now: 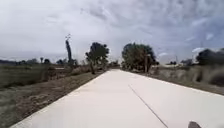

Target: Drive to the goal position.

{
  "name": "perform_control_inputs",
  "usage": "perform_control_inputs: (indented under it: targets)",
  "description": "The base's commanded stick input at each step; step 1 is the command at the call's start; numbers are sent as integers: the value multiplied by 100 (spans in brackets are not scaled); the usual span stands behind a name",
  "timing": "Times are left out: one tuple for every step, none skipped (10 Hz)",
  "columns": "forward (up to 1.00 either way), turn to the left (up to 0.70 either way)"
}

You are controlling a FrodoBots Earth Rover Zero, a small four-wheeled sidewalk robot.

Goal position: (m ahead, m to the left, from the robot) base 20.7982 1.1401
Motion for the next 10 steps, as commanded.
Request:
perform_control_inputs:
  targets:
    - [100, 0]
    - [100, 0]
    - [100, 0]
    - [100, 0]
    - [100, 0]
    - [100, 0]
    - [100, 0]
    - [100, 0]
    - [100, -16]
    - [100, -35]
